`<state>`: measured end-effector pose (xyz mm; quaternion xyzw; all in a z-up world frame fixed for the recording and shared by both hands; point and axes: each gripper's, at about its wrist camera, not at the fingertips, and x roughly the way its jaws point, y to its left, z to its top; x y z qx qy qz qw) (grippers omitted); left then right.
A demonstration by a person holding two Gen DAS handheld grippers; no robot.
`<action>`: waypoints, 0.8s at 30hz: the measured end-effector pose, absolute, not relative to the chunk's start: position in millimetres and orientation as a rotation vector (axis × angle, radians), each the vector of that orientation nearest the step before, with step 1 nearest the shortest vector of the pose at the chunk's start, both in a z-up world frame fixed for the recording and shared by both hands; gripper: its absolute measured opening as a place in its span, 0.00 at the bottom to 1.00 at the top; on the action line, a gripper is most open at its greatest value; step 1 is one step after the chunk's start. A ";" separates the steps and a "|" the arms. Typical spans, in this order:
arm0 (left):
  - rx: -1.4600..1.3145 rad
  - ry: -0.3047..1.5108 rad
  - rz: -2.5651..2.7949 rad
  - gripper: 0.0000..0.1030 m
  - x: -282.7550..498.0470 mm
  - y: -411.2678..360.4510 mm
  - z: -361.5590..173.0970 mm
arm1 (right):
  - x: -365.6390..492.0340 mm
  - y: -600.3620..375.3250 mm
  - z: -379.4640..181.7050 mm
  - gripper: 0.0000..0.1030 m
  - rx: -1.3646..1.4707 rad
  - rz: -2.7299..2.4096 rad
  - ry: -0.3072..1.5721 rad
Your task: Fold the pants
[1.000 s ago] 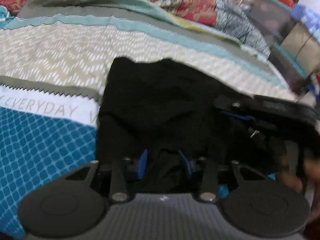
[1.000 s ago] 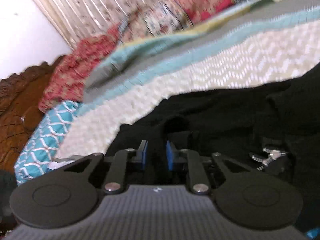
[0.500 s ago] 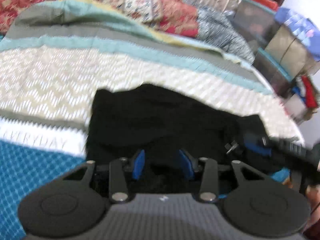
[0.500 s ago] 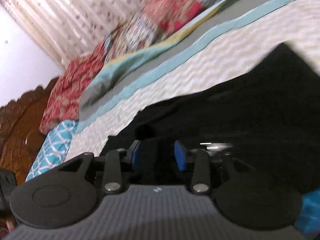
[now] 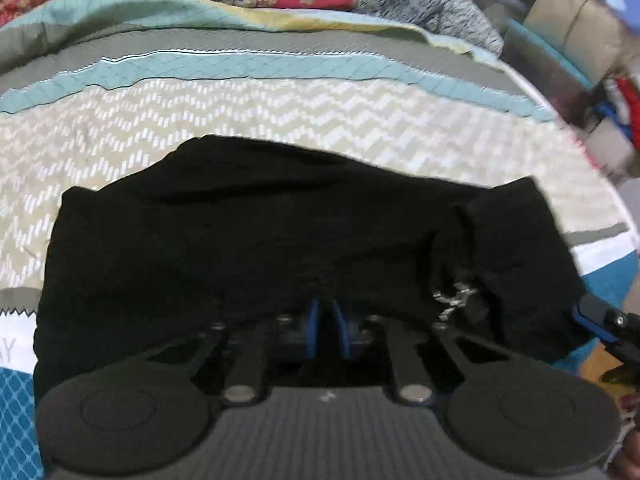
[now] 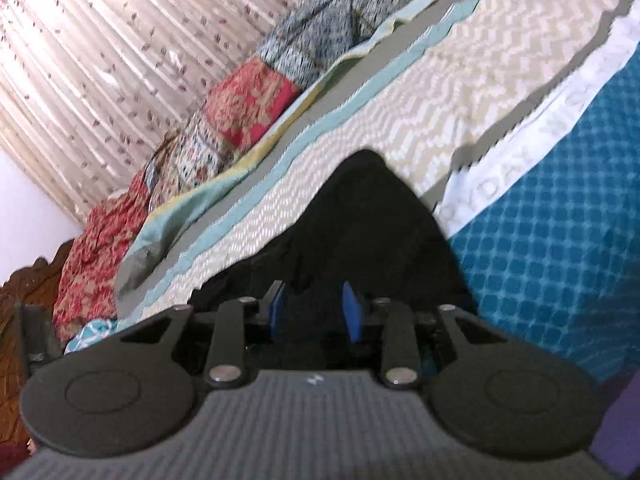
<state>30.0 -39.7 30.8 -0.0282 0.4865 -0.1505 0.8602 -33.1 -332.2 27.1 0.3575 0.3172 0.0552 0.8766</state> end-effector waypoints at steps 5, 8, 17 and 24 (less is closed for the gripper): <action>0.046 1.013 -0.287 0.06 26.4 -51.5 28.0 | -15.9 -322.1 -3.7 0.10 0.726 0.104 0.772; 0.091 1.024 -0.280 0.07 25.0 -59.0 36.3 | -21.9 -336.4 7.8 0.16 0.792 0.128 0.741; -0.053 0.968 -0.424 0.34 27.0 -81.3 96.3 | -67.1 -365.3 33.5 0.63 0.638 -0.081 0.506; 0.053 1.000 -0.548 0.57 37.1 -165.4 107.8 | -47.4 -342.2 20.7 0.16 0.631 -0.013 0.628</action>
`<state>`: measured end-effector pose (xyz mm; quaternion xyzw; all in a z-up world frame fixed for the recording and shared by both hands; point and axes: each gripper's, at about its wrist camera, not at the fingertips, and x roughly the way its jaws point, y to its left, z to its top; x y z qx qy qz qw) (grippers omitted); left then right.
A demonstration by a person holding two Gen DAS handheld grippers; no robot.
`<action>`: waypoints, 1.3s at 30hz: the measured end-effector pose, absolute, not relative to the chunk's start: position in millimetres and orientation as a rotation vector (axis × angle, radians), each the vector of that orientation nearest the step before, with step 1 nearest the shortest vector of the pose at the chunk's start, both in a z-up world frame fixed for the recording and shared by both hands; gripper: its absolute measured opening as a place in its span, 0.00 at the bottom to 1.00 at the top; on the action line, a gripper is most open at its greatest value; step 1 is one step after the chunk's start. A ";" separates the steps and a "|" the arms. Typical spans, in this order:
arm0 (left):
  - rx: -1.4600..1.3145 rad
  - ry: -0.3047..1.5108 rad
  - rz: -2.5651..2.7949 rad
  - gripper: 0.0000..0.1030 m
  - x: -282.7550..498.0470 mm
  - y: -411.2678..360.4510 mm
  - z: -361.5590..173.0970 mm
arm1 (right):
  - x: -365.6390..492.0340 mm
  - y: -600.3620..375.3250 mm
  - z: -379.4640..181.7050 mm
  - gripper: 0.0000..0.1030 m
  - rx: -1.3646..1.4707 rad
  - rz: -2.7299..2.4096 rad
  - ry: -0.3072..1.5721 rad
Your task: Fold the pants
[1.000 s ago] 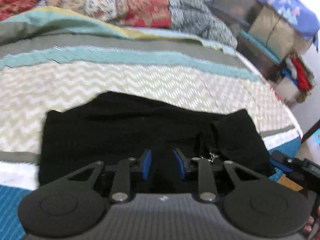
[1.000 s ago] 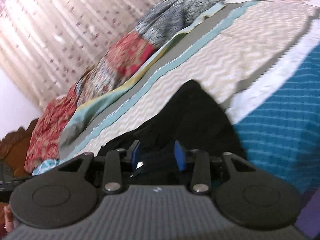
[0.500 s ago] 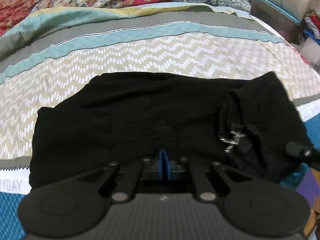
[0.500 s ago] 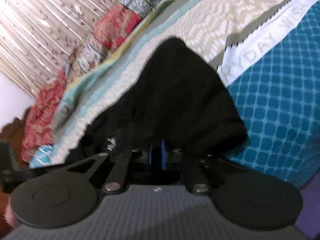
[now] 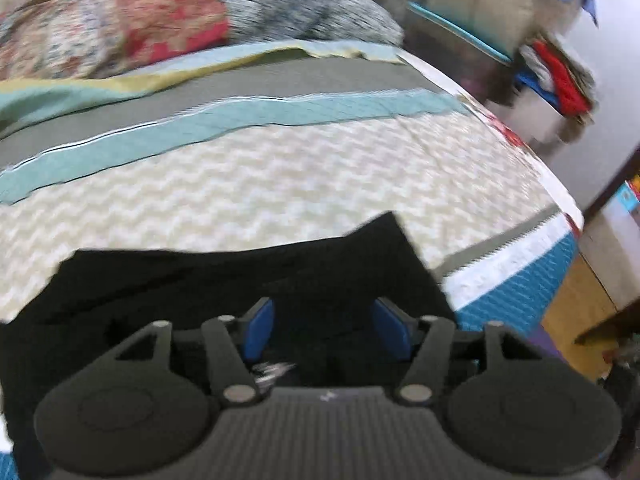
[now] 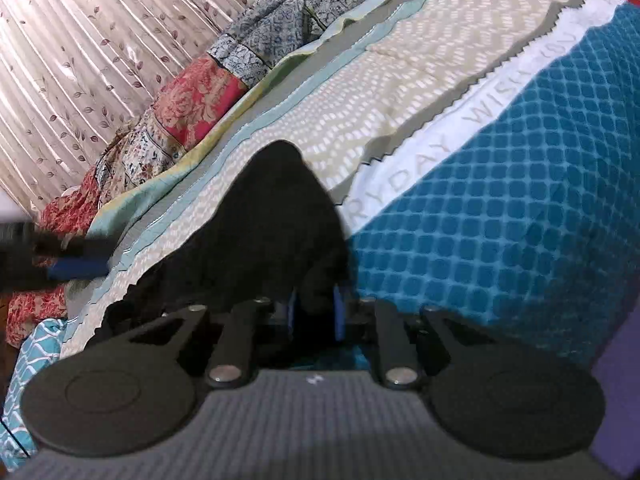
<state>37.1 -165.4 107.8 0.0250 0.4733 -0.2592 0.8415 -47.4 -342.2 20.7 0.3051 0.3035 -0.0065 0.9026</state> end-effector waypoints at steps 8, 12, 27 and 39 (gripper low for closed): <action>0.119 1.072 -0.584 0.90 52.3 -228.7 104.8 | -54.4 -285.9 63.0 0.15 0.357 0.079 0.521; 0.213 1.093 -0.554 0.75 55.7 -243.0 97.7 | -57.8 -261.9 71.2 0.15 0.239 0.123 0.484; 0.025 1.131 -0.516 0.16 66.4 -152.6 110.8 | -54.5 -231.3 50.9 0.79 0.073 0.109 0.481; -0.169 0.963 -0.492 0.15 63.8 -11.9 164.2 | -20.8 -173.2 105.3 0.15 0.248 0.384 0.518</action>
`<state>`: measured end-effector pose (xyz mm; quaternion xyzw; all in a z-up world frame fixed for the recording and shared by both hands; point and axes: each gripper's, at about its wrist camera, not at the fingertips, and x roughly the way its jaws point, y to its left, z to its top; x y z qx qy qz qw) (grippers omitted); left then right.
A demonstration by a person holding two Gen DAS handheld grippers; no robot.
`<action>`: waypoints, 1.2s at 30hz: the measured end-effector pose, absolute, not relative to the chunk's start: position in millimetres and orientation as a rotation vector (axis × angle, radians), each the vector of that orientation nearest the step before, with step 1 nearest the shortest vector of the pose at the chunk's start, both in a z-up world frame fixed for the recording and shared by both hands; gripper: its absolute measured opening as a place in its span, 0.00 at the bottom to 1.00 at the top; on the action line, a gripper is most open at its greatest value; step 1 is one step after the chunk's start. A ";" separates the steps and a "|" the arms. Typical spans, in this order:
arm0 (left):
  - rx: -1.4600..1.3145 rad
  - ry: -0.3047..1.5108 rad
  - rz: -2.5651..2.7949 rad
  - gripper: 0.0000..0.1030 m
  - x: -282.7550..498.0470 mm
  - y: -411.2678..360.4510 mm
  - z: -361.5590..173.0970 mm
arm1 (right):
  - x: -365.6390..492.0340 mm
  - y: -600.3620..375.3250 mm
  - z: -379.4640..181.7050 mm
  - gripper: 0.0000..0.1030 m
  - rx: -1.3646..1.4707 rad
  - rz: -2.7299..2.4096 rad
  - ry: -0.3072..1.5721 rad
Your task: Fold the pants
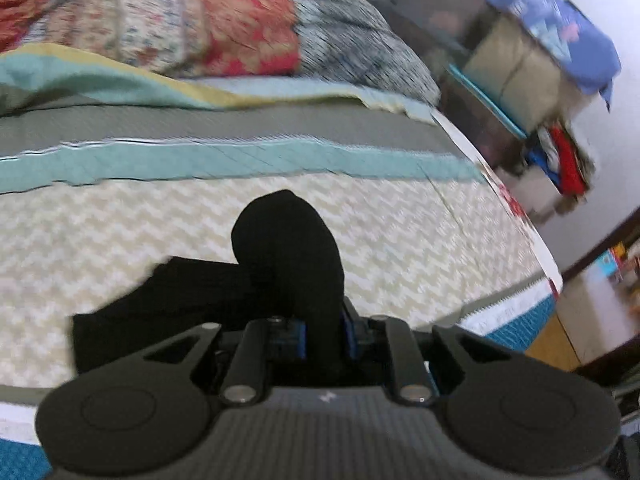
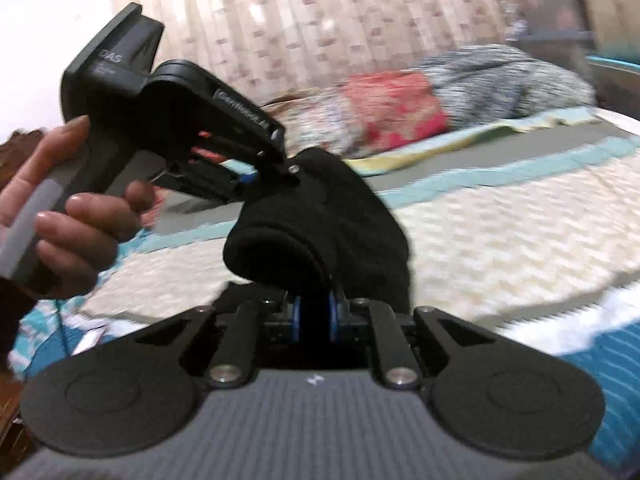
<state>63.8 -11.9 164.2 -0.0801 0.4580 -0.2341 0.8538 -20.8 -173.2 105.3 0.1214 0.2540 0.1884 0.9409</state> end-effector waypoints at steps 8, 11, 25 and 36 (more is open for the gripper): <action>-0.298 0.992 -0.337 0.15 64.3 90.4 121.6 | 3.4 -81.4 95.8 0.15 0.099 0.541 0.621; -0.349 1.016 -0.288 0.15 68.7 117.2 95.0 | 11.5 -58.3 86.9 0.15 0.029 0.572 0.662; -0.462 1.038 -0.165 0.60 59.0 161.6 38.3 | -31.1 -48.2 87.7 0.52 -0.114 0.763 0.603; -0.420 1.063 -0.179 0.61 3.6 154.4 14.9 | -13.2 -39.8 49.4 0.53 -0.040 0.816 0.818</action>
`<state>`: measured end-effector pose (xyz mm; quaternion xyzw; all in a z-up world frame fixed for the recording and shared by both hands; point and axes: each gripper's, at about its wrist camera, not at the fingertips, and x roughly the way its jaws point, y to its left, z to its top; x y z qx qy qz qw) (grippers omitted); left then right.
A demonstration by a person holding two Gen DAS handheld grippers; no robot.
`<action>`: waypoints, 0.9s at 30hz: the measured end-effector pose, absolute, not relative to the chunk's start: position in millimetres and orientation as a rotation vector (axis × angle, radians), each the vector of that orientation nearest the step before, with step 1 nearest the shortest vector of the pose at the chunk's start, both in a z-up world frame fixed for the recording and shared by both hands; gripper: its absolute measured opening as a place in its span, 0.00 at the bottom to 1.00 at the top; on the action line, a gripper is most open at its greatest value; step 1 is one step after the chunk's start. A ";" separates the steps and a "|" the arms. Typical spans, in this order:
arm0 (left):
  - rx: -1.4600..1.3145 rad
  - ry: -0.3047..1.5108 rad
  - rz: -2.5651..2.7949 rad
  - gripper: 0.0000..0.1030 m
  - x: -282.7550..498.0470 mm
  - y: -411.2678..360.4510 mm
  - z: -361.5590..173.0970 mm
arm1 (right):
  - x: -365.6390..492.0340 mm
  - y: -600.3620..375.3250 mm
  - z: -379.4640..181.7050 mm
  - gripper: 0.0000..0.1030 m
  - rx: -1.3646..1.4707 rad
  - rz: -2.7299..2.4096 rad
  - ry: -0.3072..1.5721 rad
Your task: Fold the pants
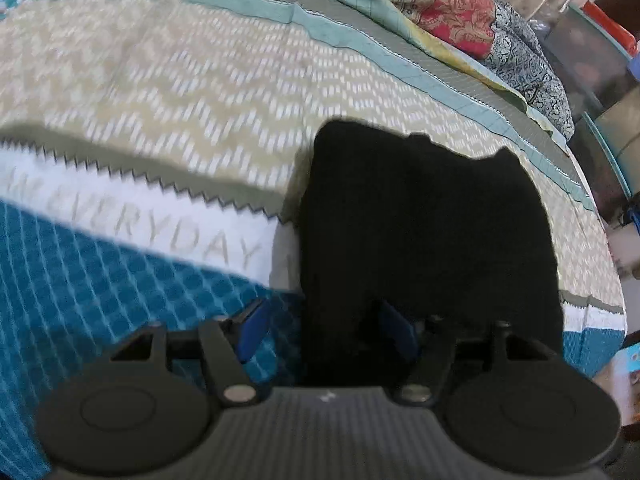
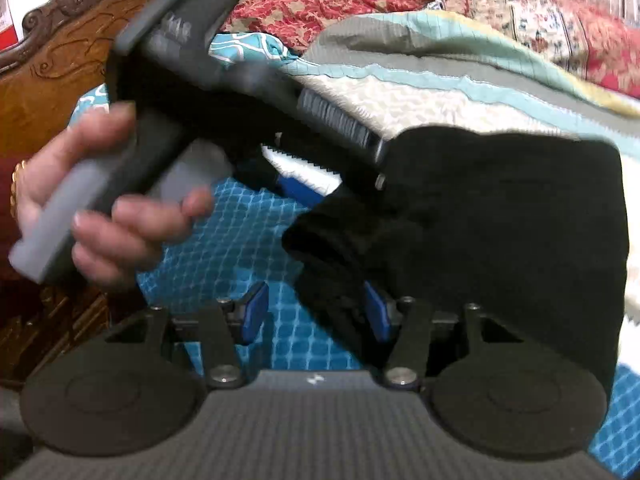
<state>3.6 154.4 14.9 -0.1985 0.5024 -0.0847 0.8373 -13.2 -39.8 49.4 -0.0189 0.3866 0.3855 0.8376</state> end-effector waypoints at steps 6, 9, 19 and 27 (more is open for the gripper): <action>-0.434 1.030 -0.139 0.61 -2.3 158.1 28.7 | -25.9 -85.1 74.3 0.52 0.096 0.743 0.764; -0.341 0.982 -0.074 0.61 -10.3 149.7 47.9 | -26.7 -114.9 81.4 0.52 0.182 0.649 0.735; -0.142 0.939 0.058 0.61 -33.1 118.6 67.1 | -15.0 -160.5 62.2 0.53 0.413 0.359 0.836; -0.068 0.947 0.090 0.61 -37.8 110.1 58.0 | -18.4 -160.8 49.1 0.53 0.408 0.323 0.927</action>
